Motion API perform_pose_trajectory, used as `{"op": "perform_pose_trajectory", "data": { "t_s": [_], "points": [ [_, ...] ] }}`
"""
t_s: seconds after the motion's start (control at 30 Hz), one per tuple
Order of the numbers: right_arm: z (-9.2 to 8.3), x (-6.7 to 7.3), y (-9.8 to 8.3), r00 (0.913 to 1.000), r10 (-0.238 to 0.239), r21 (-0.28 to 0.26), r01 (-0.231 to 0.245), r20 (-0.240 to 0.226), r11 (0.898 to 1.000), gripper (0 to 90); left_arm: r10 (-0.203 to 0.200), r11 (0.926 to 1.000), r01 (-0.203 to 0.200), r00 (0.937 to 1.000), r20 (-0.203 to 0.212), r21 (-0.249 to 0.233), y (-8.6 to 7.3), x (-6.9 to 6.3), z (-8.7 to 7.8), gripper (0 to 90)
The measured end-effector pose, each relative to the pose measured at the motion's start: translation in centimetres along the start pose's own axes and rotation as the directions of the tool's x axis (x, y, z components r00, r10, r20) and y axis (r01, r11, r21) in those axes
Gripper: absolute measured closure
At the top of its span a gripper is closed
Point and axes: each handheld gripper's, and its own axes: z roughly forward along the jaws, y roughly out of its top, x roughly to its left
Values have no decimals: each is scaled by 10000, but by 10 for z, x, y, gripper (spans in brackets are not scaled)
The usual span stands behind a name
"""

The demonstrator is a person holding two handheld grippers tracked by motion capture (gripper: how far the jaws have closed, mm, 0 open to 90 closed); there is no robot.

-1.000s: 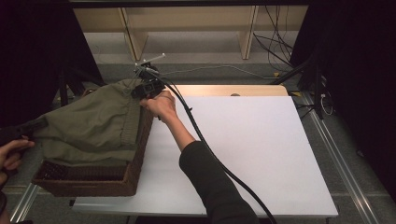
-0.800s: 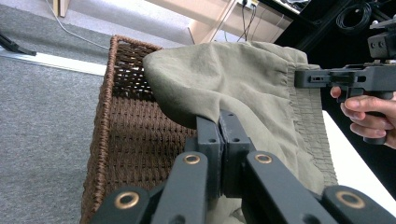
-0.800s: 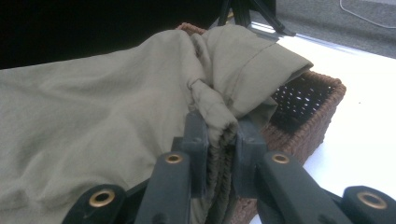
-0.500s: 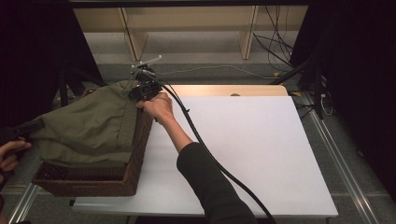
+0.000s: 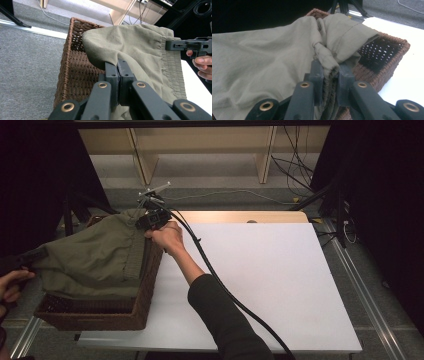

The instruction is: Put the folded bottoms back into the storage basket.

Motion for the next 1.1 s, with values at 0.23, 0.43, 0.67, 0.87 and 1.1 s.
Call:
{"op": "perform_pose_trajectory", "data": {
  "t_s": [0.23,0.43,0.67,0.87,1.1],
  "points": [
    [4,-2,0,9998,217,198,-217,-22,9996,492,-118,9995,134,9983,-569,275,0,-2,2,755],
    [-7,-10,6,9994,341,-130,-341,-10,9993,389,391,9946,-206,9823,-1834,1016,2,-12,8,375],
    [-19,-11,7,9998,187,-428,-191,-88,9989,349,687,9915,-496,9848,-1593,1207,3,-22,15,361],
    [-27,-15,6,9999,101,-569,-105,-59,9983,323,1084,9859,-881,9840,-1417,1422,2,-35,25,340],
    [-40,-21,2,9999,-125,-771,128,46,9969,277,1268,9819,-1068,9841,-1240,1564,0,-43,36,305]
  ]
}}
